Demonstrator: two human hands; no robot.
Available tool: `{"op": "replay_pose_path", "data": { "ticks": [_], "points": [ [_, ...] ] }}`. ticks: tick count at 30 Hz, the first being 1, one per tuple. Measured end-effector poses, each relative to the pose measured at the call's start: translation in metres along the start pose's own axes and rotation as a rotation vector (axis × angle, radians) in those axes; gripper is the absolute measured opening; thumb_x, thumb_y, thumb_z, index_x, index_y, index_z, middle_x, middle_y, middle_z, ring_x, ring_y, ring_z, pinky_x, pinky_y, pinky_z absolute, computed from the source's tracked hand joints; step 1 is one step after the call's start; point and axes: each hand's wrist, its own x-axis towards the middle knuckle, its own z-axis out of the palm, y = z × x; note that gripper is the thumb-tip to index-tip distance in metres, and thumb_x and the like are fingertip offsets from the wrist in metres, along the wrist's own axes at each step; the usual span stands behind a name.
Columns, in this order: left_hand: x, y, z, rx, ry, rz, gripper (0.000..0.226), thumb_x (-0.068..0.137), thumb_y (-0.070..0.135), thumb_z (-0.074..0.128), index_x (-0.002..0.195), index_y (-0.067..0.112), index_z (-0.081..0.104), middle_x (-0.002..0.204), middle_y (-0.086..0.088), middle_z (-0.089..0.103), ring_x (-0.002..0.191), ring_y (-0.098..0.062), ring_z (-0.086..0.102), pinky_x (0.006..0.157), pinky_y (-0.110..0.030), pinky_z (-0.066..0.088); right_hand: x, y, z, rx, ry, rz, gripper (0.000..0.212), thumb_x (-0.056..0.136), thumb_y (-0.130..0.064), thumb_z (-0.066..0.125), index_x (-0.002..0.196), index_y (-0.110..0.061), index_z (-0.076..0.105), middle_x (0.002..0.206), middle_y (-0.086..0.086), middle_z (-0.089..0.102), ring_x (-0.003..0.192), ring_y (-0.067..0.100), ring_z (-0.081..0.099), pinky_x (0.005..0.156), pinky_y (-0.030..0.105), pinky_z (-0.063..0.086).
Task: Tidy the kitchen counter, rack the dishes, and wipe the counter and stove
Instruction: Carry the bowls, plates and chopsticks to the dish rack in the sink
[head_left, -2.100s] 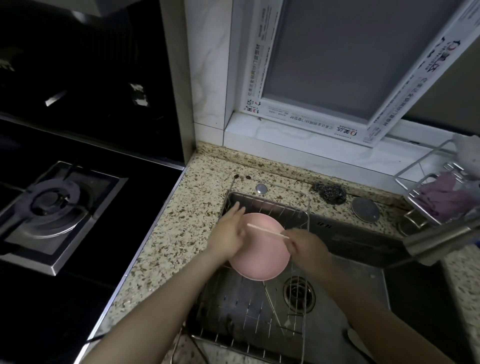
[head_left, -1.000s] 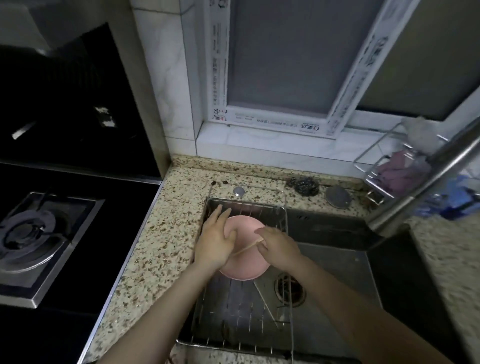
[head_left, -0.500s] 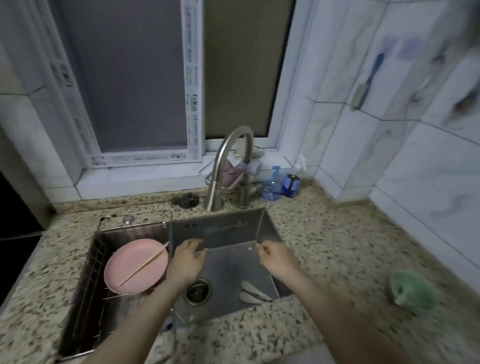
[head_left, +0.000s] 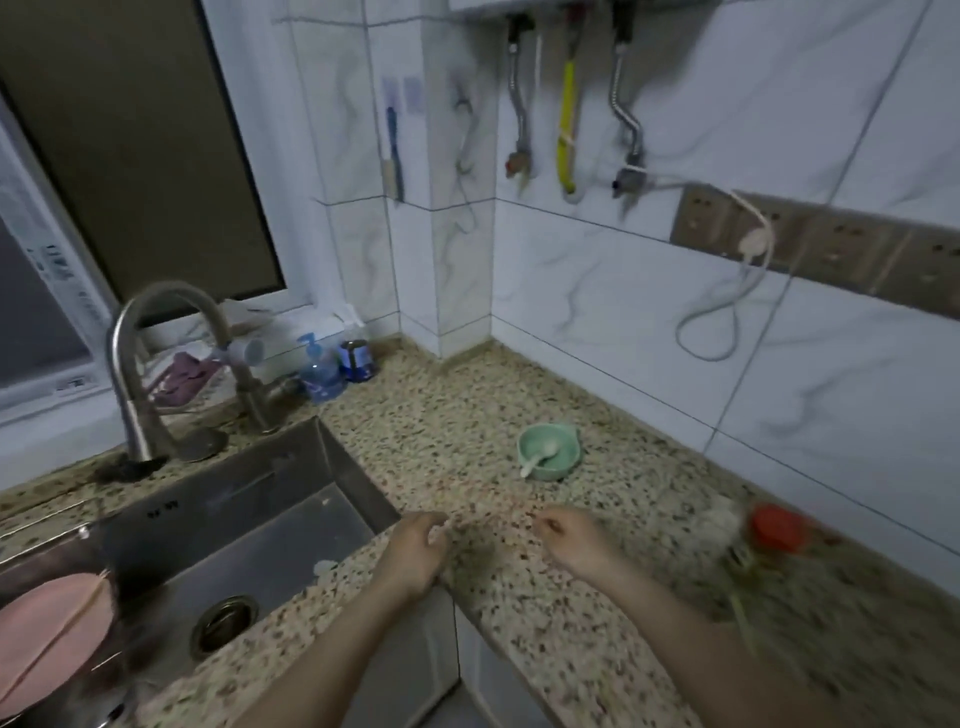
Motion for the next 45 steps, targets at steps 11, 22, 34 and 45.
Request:
{"op": "replay_pose_path", "data": {
  "ticks": [11, 22, 34, 45],
  "points": [
    [0.057, 0.047, 0.028, -0.015, -0.066, -0.012, 0.041, 0.097, 0.038, 0.044, 0.129, 0.016, 0.055, 0.142, -0.007, 0.047, 0.125, -0.023, 0.048, 0.091, -0.026, 0.041, -0.007, 0.072, -0.020, 0.062, 0.055, 0.188, 0.033, 0.097, -0.025, 0.043, 0.096, -0.001, 0.066, 0.085, 0.014, 0.070, 0.053, -0.003, 0.059, 0.054, 0.023, 0.045],
    [0.155, 0.030, 0.038, -0.107, -0.171, -0.049, 0.033, 0.097, 0.035, 0.046, 0.112, 0.014, 0.066, 0.106, -0.006, 0.068, 0.088, -0.019, 0.062, 0.078, -0.028, 0.048, 0.080, 0.065, -0.017, 0.039, 0.024, 0.214, 0.029, 0.094, -0.022, 0.043, 0.066, -0.016, 0.046, 0.066, -0.001, 0.048, 0.063, 0.012, 0.047, 0.060, 0.026, 0.036],
    [0.218, 0.025, 0.054, -0.084, -0.267, -0.035, 0.026, 0.094, 0.033, 0.052, 0.085, 0.016, 0.069, 0.082, 0.001, 0.067, 0.075, -0.014, 0.059, 0.066, -0.023, 0.042, 0.145, 0.045, 0.010, 0.430, 0.026, 0.475, 0.038, 0.098, -0.039, 0.044, 0.077, -0.013, 0.062, 0.071, 0.004, 0.067, 0.059, 0.014, 0.061, 0.059, 0.024, 0.047],
    [0.252, 0.026, 0.078, -0.067, -0.358, -0.037, 0.046, 0.095, 0.039, 0.050, 0.074, 0.003, 0.070, 0.056, -0.009, 0.053, 0.055, -0.019, 0.050, 0.055, -0.026, 0.033, 0.188, 0.044, 0.045, 0.733, 0.114, 0.608, 0.028, 0.090, -0.035, 0.061, 0.067, -0.020, 0.065, 0.067, 0.003, 0.063, 0.067, 0.022, 0.058, 0.065, 0.029, 0.043]
  ]
}}
